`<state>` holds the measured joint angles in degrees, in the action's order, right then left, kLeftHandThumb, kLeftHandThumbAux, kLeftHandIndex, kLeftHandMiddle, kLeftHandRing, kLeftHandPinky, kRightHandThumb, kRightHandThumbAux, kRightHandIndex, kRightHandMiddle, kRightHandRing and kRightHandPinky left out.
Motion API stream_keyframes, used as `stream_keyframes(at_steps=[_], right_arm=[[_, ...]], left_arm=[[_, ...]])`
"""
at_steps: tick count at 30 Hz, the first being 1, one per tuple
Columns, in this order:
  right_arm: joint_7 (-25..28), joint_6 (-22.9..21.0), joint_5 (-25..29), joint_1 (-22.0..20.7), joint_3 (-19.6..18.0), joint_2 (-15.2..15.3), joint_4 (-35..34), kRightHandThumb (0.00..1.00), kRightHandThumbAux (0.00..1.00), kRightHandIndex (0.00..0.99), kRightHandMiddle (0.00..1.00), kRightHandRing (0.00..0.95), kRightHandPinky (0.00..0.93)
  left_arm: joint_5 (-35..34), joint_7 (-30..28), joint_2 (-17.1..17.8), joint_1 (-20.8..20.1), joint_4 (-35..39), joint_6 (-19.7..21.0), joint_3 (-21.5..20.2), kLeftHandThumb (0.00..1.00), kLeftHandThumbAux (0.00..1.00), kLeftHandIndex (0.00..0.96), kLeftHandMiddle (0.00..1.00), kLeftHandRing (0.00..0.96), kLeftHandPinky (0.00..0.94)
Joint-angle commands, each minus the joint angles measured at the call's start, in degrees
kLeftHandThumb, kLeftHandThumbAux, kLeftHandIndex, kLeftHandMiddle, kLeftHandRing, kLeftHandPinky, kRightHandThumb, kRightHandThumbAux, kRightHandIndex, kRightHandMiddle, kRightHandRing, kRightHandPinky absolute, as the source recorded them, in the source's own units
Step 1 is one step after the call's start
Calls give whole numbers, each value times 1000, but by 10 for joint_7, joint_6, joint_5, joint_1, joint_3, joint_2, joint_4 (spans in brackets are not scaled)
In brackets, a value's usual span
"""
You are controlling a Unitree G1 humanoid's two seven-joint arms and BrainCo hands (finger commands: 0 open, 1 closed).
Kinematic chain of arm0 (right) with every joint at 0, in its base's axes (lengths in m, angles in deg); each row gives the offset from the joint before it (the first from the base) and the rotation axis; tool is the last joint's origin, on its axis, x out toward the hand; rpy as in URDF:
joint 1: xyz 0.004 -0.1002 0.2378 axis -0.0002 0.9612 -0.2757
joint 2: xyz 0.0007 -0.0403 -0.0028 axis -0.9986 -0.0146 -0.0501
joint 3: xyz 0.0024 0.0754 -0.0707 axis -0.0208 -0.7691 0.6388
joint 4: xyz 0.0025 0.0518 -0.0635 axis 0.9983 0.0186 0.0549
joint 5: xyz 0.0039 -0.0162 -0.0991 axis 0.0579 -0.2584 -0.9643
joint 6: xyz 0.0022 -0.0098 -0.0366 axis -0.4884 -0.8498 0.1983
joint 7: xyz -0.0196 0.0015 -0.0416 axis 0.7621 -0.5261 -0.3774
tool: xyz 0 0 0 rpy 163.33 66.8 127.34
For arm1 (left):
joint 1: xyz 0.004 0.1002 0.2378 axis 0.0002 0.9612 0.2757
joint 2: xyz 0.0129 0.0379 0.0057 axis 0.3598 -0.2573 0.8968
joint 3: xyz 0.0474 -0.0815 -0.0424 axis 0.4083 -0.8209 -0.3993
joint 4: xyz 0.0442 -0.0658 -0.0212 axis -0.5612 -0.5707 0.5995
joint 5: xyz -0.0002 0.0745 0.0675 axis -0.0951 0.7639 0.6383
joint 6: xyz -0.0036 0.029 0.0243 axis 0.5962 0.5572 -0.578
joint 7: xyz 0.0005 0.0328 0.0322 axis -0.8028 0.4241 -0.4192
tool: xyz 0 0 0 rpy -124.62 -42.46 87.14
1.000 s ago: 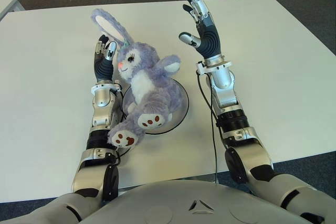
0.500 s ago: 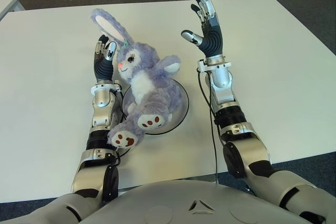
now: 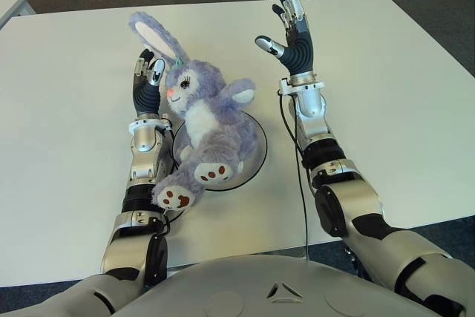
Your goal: Put the doll into the plate.
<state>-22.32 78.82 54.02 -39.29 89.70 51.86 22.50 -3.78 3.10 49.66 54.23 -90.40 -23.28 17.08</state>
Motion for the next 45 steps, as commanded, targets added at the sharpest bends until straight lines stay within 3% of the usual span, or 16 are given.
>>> stream_keyframes(at_steps=[1,21,35,45], right_arm=[[-11,3,2,-19,-7,1,38,0,575,0,0,0,0],[-18,-19,17,-91,-37,16,188,0,583,0,0,0,0],[15,-78,38,-115,-71,23,249,0,619,0,0,0,0],[6,-108,37,-117,-87,22,258,0,645,0,0,0,0]], left_arm=[[-7,-6,-23,56,-28,11,4,0,399,0,36,12,0],[-2,2,-22,60,-22,16,7,0,387,0,40,23,0],[-4,-3,-20,62,-20,14,10,0,386,0,27,4,0],[-2,-1,-19,65,-17,12,11,0,383,0,34,10,0]])
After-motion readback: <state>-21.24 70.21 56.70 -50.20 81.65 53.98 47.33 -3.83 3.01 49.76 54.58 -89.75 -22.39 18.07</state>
